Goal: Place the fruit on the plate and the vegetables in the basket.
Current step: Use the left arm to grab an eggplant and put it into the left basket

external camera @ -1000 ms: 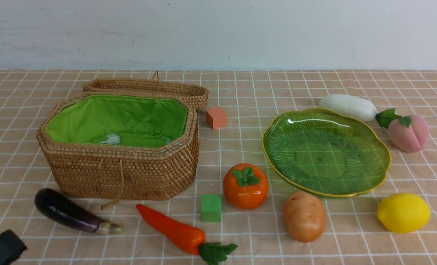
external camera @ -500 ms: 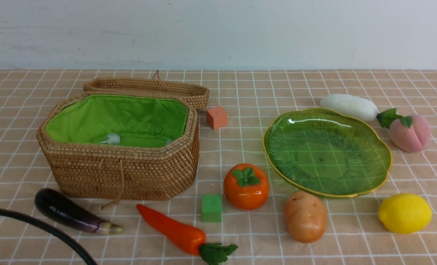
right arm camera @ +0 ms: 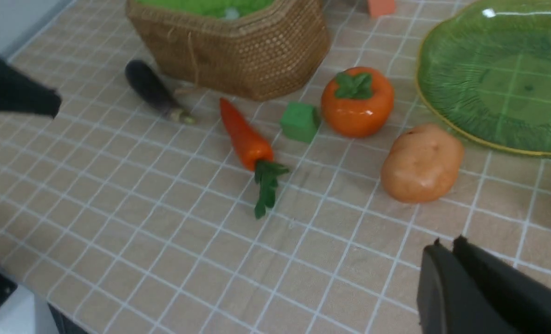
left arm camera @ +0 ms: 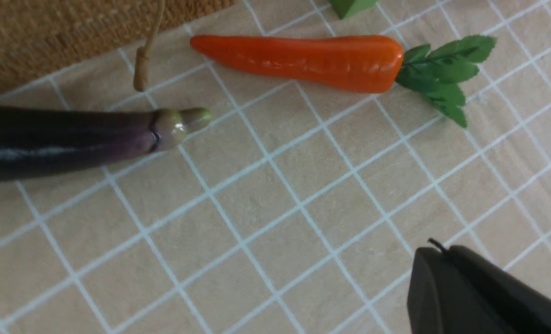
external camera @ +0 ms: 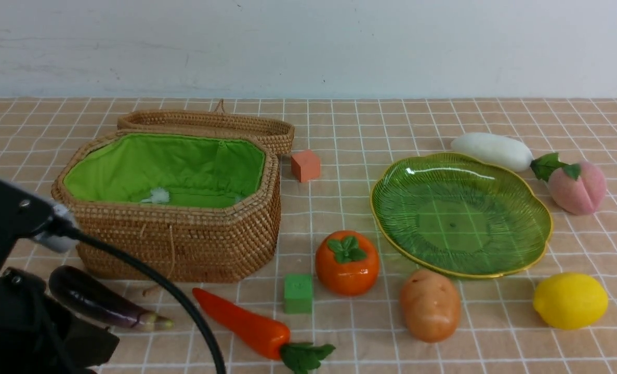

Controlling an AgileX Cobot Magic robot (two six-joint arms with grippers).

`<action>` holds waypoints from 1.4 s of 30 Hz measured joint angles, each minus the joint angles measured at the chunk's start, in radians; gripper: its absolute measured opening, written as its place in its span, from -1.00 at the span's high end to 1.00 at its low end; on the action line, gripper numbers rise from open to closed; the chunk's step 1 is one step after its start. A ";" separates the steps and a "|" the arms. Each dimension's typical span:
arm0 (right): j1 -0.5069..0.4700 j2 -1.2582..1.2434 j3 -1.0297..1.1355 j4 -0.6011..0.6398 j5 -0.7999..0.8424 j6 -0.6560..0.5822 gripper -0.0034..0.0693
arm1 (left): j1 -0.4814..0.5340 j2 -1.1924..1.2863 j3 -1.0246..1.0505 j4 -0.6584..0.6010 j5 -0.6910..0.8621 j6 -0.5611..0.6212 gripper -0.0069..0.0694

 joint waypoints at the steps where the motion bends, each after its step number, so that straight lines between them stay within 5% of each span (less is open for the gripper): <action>1: 0.011 0.011 -0.003 0.000 0.000 -0.012 0.82 | 0.000 0.029 -0.016 0.023 0.004 0.029 0.85; 8: 0.024 0.028 -0.009 -0.005 0.001 -0.081 0.81 | 0.000 0.285 -0.091 0.167 -0.006 0.449 0.85; 14: 0.024 0.028 -0.009 -0.010 0.016 -0.108 0.79 | 0.000 0.391 -0.091 0.198 -0.057 0.687 0.71; 24: 0.024 0.028 -0.009 -0.034 0.030 -0.112 0.78 | 0.000 0.534 -0.096 0.317 -0.295 0.739 -0.49; 26: 0.024 0.028 -0.009 -0.034 0.031 -0.112 0.78 | 0.000 0.557 -0.097 0.370 -0.314 0.749 -0.60; 42: 0.024 0.028 0.031 -0.027 0.031 -0.111 0.76 | 0.000 0.689 -0.109 0.503 -0.409 0.851 -0.43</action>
